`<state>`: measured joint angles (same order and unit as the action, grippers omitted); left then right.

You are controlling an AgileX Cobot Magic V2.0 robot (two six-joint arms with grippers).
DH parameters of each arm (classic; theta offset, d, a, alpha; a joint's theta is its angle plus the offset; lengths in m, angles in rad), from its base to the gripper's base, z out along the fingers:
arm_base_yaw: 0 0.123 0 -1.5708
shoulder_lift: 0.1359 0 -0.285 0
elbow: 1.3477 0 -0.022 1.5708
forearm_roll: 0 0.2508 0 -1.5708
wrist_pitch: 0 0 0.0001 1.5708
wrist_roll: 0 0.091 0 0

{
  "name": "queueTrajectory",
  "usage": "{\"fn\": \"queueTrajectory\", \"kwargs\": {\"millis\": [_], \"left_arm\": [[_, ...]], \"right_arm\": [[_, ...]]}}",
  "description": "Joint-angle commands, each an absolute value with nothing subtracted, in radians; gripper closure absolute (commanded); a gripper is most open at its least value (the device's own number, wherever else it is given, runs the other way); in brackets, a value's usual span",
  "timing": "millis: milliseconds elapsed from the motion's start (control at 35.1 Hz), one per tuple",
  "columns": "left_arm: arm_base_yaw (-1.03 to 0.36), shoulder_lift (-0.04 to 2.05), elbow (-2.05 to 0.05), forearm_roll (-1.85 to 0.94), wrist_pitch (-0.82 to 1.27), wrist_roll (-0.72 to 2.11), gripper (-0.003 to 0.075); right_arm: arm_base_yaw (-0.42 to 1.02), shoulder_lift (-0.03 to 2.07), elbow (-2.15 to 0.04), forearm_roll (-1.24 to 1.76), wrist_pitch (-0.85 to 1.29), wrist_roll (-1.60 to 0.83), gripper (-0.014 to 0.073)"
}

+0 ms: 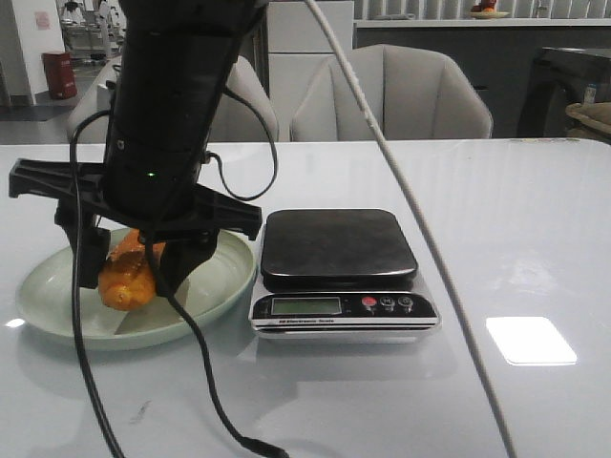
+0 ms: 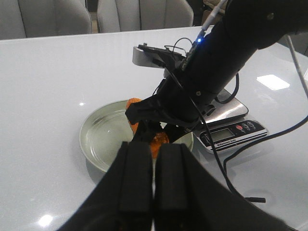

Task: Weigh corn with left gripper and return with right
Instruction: 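Lower the corn onto the plate, open the right gripper, lift away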

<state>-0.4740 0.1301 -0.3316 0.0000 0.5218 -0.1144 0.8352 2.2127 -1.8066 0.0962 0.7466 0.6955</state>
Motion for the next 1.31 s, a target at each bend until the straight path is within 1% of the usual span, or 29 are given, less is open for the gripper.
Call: {"fn": "queueTrajectory", "kwargs": {"millis": [0, 85, 114, 171, 484, 712, 826, 883, 997, 1281], "left_arm": [[-0.471, 0.140, -0.359, -0.007, 0.440, -0.113, 0.0606], [-0.471, 0.140, -0.359, -0.007, 0.441, -0.113, 0.0606], [-0.471, 0.140, -0.359, -0.007, 0.443, -0.113, 0.0606], [-0.471, 0.140, -0.359, -0.007, 0.443, -0.113, 0.0606], [-0.471, 0.140, -0.359, -0.007, 0.443, -0.113, 0.0606], [-0.471, 0.140, -0.359, -0.007, 0.442, -0.113, 0.0606], [-0.471, 0.140, -0.359, -0.007, 0.436, -0.113, 0.0606], [-0.471, 0.140, -0.359, -0.007, 0.436, -0.113, 0.0606], [-0.471, 0.140, -0.359, -0.007, 0.436, -0.113, 0.0606], [-0.471, 0.140, -0.359, -0.007, 0.436, -0.113, 0.0606]], "right_arm": [[0.836, 2.160, -1.851, 0.108, 0.715, 0.686, 0.0094], [0.836, 2.158, -1.857, 0.108, 0.715, 0.685, -0.0015], [0.836, 2.153, -1.860, 0.108, 0.719, 0.683, -0.0021], [0.833, 2.147, -1.871, 0.105, 0.732, 0.674, -0.0006], [0.776, 2.070, -1.981, 0.104, 0.924, 0.555, -0.0006], [0.694, 1.947, -1.984, 0.104, 1.101, 0.317, -0.0006], [0.653, 1.877, -1.964, 0.104, 1.152, 0.223, -0.0006], [0.628, 1.827, -1.931, 0.101, 1.161, 0.173, -0.0001], [0.573, 1.692, -1.794, 0.096, 1.120, 0.121, 0.0000], [0.467, 1.318, -1.337, 0.095, 0.864, 0.119, 0.0000]]}}
